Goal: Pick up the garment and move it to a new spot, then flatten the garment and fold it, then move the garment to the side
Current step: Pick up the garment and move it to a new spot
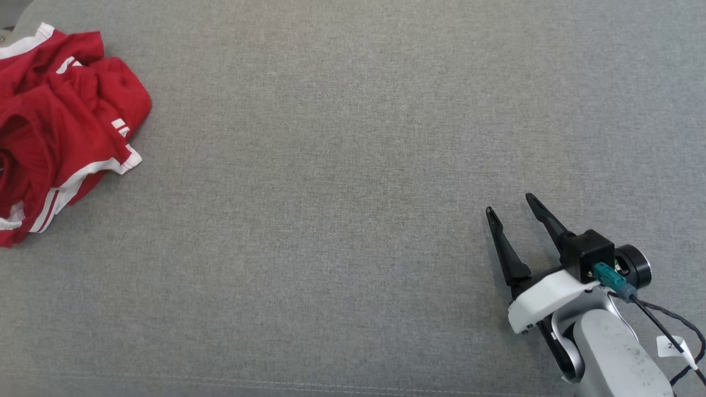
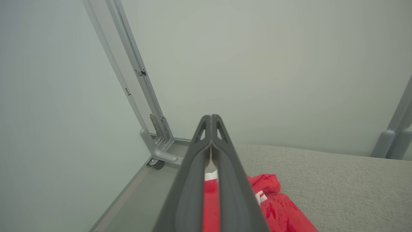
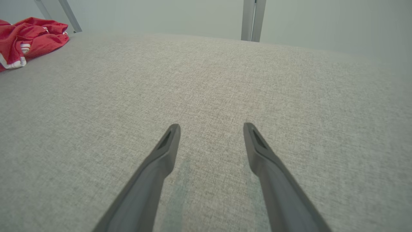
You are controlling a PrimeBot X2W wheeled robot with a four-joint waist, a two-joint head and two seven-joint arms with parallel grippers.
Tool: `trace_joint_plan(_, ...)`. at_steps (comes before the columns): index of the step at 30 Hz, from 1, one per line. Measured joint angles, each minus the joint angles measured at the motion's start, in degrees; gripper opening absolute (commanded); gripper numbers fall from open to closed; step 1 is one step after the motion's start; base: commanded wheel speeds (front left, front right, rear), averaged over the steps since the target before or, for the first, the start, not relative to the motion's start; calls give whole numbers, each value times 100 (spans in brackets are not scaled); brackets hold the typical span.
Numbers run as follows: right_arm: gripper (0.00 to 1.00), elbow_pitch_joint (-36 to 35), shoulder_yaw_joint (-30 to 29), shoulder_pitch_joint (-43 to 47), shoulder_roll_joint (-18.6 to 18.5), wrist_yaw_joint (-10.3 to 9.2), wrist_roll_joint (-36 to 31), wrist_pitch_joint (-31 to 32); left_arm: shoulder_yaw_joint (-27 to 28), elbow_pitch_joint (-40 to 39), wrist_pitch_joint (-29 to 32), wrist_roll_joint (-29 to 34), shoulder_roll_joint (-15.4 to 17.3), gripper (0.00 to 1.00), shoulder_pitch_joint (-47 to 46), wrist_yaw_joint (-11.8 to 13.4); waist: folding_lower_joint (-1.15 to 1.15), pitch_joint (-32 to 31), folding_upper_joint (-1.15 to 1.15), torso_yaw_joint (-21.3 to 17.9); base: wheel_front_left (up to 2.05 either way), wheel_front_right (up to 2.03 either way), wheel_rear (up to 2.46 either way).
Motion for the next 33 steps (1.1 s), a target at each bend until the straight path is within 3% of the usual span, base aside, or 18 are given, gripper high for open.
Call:
trace_joint_plan(3, 100, 40, -93, 129, 7, 0, 7, 0, 5, 90, 49, -116, -113, 0, 51, -66, 0, -113, 0, -53, 0, 0, 0)
trace_joint_plan(4, 100, 47, -131, 153, 9, 0, 7, 0, -13, 113, 82, -137, -133, 35, 87, -85, 0, -144, 0, -67, 0, 0, 0)
trace_joint_plan(5, 100, 54, -159, 173, 10, 0, 7, 0, -34, 135, 102, -152, -143, 100, 136, -93, 0, -170, 0, -79, 0, 0, 0)
trace_joint_plan(21, 100, 18, -154, 5, -178, 0, -14, 0, -157, 700, 546, -461, -301, 100, 513, -126, 0, 312, 0, -218, 0, 0, 0)
trace_joint_plan(30, 100, -14, -193, -51, -225, 0, -14, 0, -238, 999, 687, -420, -320, 100, 564, 479, 0, 529, 0, -359, 0, 0, 0)
trace_joint_plan(31, 100, -9, -193, -58, -216, 0, -14, 0, -252, 1013, 695, -415, -321, 44, 564, 509, 0, 523, 0, -360, 0, 0, 0)
trace_joint_plan(32, 100, -2, -191, -62, -208, 0, -14, 0, -259, 1026, 739, -413, -323, 0, 564, 522, 0, 513, 0, -357, 0, 0, 0)
trace_joint_plan(33, 100, 4, -188, -64, -201, 0, -14, 0, -261, 1044, 778, -414, -326, 0, 564, 522, 0, 503, 0, -352, 0, 0, 0)
